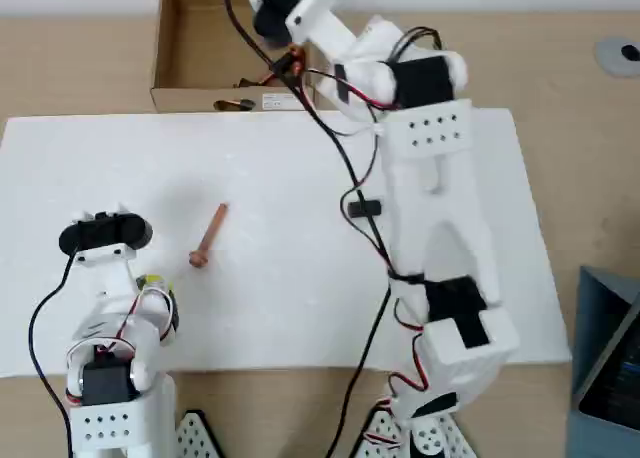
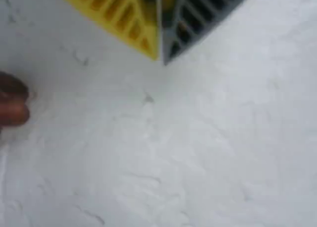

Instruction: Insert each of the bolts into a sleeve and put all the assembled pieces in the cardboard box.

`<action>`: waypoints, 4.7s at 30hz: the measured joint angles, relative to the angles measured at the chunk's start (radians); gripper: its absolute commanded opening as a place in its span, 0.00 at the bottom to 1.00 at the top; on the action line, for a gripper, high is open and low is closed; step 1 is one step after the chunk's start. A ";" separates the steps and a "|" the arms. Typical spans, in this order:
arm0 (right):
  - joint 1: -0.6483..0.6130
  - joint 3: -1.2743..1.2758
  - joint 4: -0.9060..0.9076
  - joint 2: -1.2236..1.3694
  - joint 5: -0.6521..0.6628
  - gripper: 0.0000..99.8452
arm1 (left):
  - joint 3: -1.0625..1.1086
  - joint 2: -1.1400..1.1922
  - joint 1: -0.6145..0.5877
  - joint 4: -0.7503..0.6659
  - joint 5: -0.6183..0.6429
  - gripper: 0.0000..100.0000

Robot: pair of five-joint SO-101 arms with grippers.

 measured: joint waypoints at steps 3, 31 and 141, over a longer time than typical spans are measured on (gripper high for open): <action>0.028 0.000 0.110 -0.008 -0.003 0.01 | 0.000 0.000 0.000 0.000 0.000 0.00; 0.107 0.560 0.287 -0.282 0.344 0.06 | 0.000 0.000 0.000 0.000 0.012 0.00; 0.339 0.783 0.318 -0.842 -0.262 0.01 | -0.296 0.032 0.000 -0.012 0.012 0.00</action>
